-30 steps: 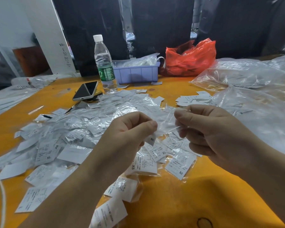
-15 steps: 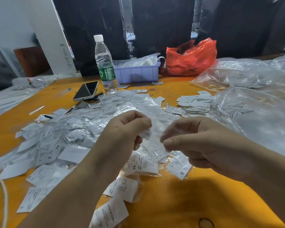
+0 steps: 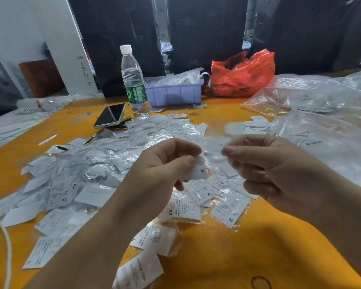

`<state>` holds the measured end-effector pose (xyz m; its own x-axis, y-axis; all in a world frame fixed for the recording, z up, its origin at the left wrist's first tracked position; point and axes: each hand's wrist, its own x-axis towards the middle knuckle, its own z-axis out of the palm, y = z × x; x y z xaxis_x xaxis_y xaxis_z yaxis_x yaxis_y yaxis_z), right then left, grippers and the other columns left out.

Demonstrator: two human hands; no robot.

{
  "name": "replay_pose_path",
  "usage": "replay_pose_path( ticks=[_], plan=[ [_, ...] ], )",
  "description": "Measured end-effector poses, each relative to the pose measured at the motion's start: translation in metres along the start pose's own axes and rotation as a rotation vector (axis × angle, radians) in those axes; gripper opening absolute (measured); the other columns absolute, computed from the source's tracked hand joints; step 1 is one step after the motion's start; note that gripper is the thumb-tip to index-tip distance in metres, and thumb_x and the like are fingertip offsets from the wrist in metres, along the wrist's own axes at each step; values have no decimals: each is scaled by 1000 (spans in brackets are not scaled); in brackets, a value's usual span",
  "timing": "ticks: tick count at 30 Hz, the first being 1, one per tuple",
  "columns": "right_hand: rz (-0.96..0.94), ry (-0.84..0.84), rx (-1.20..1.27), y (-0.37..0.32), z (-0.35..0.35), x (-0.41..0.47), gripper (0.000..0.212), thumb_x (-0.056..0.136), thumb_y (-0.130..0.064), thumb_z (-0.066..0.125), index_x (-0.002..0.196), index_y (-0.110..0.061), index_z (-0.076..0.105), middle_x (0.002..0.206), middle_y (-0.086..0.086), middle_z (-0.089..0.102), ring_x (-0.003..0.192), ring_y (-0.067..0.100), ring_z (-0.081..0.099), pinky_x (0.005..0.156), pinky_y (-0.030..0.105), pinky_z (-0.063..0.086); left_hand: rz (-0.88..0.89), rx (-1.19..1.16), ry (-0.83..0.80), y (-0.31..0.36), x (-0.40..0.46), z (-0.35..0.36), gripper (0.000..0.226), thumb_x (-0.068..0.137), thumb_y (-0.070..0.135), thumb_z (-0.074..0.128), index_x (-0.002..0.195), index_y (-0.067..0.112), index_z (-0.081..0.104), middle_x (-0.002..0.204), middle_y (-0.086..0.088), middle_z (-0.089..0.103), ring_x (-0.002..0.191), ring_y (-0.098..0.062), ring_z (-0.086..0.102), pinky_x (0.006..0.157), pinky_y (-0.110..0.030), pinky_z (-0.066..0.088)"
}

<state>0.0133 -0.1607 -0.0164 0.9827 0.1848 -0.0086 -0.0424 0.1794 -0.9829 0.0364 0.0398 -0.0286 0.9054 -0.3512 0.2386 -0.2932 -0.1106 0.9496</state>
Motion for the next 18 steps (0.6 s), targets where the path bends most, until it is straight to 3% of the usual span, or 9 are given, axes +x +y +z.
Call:
replay_pose_path(
  ticks=[4,7,10,13,18],
  plan=[
    [-9,57,63,0,1,0,10,60,-18,76,66,-14,70,63,5,61,35,4,24,32,14,22,-13,-13,79,-1,1,2,40,89,11,67,116,37,55,89,2,72,79,-14,70,64,-26,57],
    [-3,78,76,2,1,1,19,53,-20,79,67,-13,69,66,7,64,35,5,23,31,14,22,-36,-28,107,-2,2,3,50,87,5,67,123,35,48,91,1,75,85,-15,71,67,-26,58],
    [10,97,89,3,2,2,22,50,-20,80,66,-12,66,70,10,68,35,5,23,31,13,22,-87,-91,140,-2,2,4,37,84,2,68,112,26,60,90,0,75,83,-15,72,62,-22,55],
    [17,127,106,5,5,2,26,50,-23,80,65,-12,62,71,10,69,34,5,23,31,13,22,-152,-177,137,-2,2,7,16,75,11,74,88,20,76,85,-1,75,75,-14,71,60,-21,54],
    [-7,164,147,6,8,2,29,63,-26,74,76,-7,56,64,4,64,36,5,20,30,14,21,-253,-379,125,2,1,13,20,55,20,77,75,17,78,78,-6,73,63,-12,66,53,-21,52]
  ],
)
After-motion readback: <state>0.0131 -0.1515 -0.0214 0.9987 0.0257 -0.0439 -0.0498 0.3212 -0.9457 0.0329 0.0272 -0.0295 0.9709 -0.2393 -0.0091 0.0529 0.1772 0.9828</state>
